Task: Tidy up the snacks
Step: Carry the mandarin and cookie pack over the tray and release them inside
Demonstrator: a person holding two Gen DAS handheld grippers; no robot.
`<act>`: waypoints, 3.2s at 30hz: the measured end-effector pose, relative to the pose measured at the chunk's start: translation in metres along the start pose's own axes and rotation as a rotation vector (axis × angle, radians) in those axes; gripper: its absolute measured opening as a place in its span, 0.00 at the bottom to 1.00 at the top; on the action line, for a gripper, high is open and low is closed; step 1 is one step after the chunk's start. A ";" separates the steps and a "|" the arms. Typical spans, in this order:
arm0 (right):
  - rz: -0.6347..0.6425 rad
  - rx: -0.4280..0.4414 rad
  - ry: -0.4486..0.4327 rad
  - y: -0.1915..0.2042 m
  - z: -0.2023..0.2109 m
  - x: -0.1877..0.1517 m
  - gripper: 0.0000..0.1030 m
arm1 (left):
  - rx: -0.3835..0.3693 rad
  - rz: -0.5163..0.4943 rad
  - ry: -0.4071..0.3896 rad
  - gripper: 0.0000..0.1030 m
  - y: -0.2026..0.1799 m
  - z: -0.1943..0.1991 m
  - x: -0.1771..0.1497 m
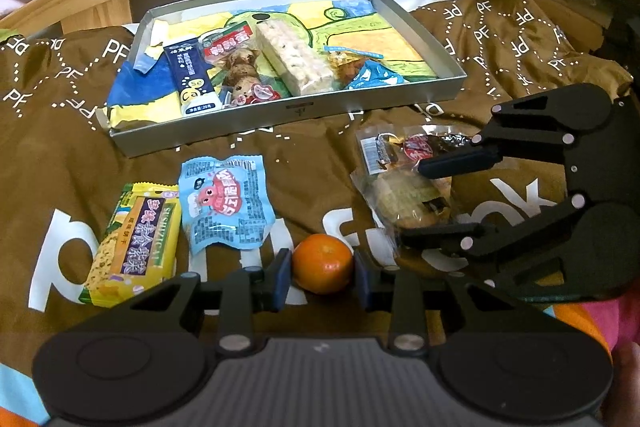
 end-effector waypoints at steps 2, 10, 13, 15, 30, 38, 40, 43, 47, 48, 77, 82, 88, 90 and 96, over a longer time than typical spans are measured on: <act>0.018 -0.014 -0.007 0.004 0.003 0.001 0.47 | -0.001 0.003 -0.003 0.35 0.001 0.001 0.001; 0.080 -0.076 -0.037 0.011 0.008 0.004 0.46 | 0.007 0.014 -0.013 0.35 0.002 0.003 0.003; 0.087 -0.087 -0.045 0.011 0.009 0.005 0.46 | 0.011 0.013 -0.014 0.35 0.003 0.003 0.003; 0.093 -0.095 -0.048 0.011 0.010 0.005 0.46 | 0.015 0.013 -0.014 0.35 0.003 0.003 0.003; 0.113 -0.179 -0.105 0.007 0.018 0.011 0.46 | -0.012 0.063 -0.084 0.35 0.007 0.018 0.014; 0.097 -0.279 -0.197 -0.006 0.029 0.029 0.46 | 0.034 0.093 -0.168 0.35 0.016 0.020 0.045; 0.091 -0.309 -0.216 -0.012 0.029 0.033 0.46 | 0.047 0.104 -0.194 0.35 0.020 0.017 0.059; 0.061 -0.347 -0.241 -0.027 0.028 0.041 0.46 | 0.071 0.113 -0.238 0.35 0.023 0.011 0.084; 0.016 -0.388 -0.275 -0.050 0.027 0.049 0.46 | 0.080 0.115 -0.285 0.35 0.024 -0.001 0.118; 0.011 -0.403 -0.281 -0.056 0.026 0.050 0.46 | 0.082 0.118 -0.295 0.35 0.024 -0.004 0.126; -0.249 -0.476 -0.127 -0.158 -0.031 0.014 0.47 | 0.031 0.099 -0.169 0.35 -0.005 -0.145 0.178; -0.233 -0.476 -0.119 -0.156 -0.035 0.014 0.49 | 0.032 0.109 -0.165 0.36 -0.003 -0.144 0.178; -0.256 -0.484 -0.130 -0.157 -0.033 0.013 0.68 | 0.023 0.136 -0.183 0.52 -0.002 -0.135 0.177; -0.288 -0.479 -0.145 -0.157 -0.029 0.015 0.77 | 0.024 0.144 -0.201 0.59 -0.001 -0.128 0.177; -0.356 -0.480 -0.190 -0.154 -0.009 0.024 0.87 | 0.064 0.168 -0.292 0.83 0.005 -0.090 0.178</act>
Point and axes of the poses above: each gripper's, at about its wrist camera, not at the fingertips, and z roughly against the way its jaws point, y to its left, x to its top, the point moved 5 cm from there along -z, roughly the way its jaws point, and after that the axes turned 1 degree about -z, right-handed, at the moved point
